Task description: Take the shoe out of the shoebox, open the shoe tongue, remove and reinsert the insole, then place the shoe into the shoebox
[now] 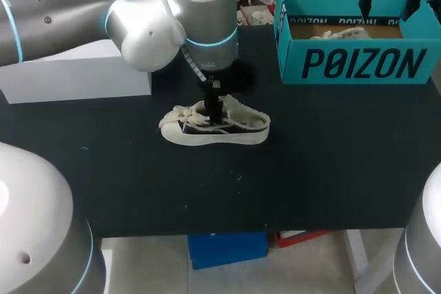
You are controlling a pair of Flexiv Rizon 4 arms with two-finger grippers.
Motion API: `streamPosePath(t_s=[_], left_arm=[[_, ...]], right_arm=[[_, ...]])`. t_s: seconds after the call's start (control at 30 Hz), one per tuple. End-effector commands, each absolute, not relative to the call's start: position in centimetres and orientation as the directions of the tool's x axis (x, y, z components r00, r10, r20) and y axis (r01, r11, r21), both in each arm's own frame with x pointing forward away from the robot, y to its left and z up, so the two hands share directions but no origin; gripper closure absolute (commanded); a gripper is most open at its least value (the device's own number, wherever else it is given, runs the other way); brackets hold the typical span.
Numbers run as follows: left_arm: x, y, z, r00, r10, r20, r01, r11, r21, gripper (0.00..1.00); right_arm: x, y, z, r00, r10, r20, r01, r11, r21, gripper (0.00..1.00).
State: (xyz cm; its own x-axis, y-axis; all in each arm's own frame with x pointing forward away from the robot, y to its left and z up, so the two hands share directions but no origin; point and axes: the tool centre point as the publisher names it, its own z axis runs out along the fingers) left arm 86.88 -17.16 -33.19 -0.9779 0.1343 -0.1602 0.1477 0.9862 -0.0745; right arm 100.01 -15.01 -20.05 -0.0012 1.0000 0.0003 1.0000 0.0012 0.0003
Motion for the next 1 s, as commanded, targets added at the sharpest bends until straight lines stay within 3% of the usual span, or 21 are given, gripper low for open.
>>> streamPosePath(t_s=[0.03, 0.3, 0.8, 1.0], left_arm=[[85.9, -13.9, -30.6, -0.977, 0.138, -0.165, 0.173, 0.959, -0.224, 0.00], [85.5, -11.4, -28.9, -0.982, 0.138, -0.132, 0.182, 0.889, -0.421, 0.00], [84.3, -5.8, -26.7, -0.984, 0.139, -0.111, 0.178, 0.724, -0.666, 0.00], [84.3, -5.8, -26.7, -0.984, 0.139, -0.111, 0.178, 0.724, -0.666, 0.00]], right_arm=[[100.0, -15.0, -20.0, -0.001, 1.000, 0.000, 1.000, 0.001, 0.000, 0.00], [100.0, -15.0, -20.0, -0.001, 1.000, 0.000, 1.000, 0.001, 0.000, 0.00], [100.0, -15.0, -20.0, -0.001, 1.000, 0.000, 1.000, 0.001, 0.000, 0.00], [100.0, -15.0, -20.0, -0.001, 1.000, 0.000, 1.000, 0.001, 0.000, 0.00]])
